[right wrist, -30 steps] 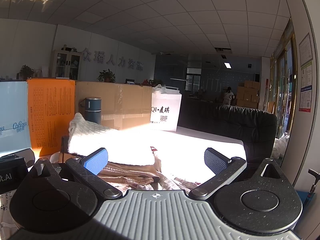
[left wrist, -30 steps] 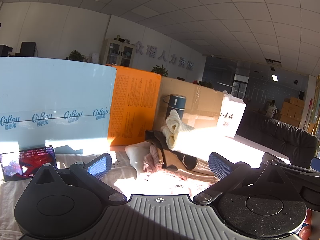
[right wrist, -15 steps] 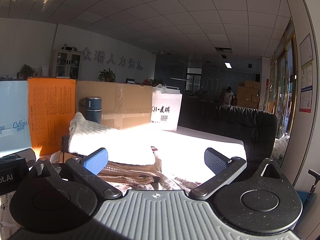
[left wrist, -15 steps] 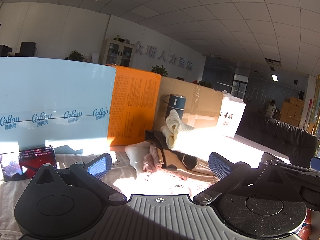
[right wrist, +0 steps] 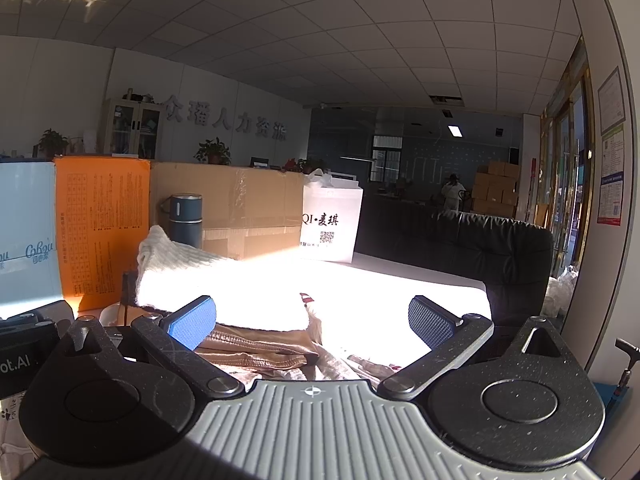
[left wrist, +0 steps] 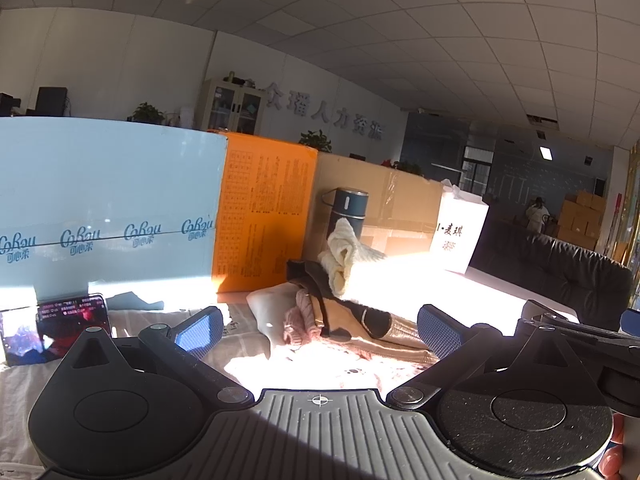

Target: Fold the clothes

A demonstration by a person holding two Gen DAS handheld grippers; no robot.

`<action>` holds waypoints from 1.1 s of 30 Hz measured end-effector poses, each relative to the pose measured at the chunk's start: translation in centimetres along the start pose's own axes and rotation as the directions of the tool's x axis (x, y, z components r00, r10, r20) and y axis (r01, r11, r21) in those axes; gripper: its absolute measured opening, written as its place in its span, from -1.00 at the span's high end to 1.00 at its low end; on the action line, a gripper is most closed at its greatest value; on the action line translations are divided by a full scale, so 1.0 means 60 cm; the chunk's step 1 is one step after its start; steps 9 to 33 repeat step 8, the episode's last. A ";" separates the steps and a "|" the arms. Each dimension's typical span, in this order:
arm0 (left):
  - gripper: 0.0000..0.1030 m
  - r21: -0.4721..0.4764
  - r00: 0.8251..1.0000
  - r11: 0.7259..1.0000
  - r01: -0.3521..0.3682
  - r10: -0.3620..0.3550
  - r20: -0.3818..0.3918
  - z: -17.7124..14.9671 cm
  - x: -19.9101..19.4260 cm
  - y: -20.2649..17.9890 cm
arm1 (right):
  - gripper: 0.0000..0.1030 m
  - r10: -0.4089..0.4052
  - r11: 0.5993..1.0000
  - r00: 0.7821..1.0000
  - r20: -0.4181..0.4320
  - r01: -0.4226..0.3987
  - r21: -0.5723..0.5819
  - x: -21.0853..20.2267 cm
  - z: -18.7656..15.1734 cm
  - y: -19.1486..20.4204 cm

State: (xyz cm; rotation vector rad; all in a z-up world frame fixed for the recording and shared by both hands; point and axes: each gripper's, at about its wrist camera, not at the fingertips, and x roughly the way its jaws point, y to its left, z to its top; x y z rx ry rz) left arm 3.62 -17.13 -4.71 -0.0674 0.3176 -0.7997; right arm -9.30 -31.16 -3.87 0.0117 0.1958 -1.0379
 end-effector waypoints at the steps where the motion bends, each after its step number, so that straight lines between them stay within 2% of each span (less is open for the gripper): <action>1: -1.00 -0.001 1.000 1.000 -0.001 0.001 0.000 0.000 0.000 0.000 | -1.00 0.000 1.000 1.000 0.000 0.000 0.000 0.001 0.000 0.000; 33: -1.00 -0.002 1.000 1.000 -0.002 0.002 0.000 0.000 -0.001 0.002 | -1.00 0.000 1.000 1.000 -0.001 0.000 0.001 0.002 0.000 0.000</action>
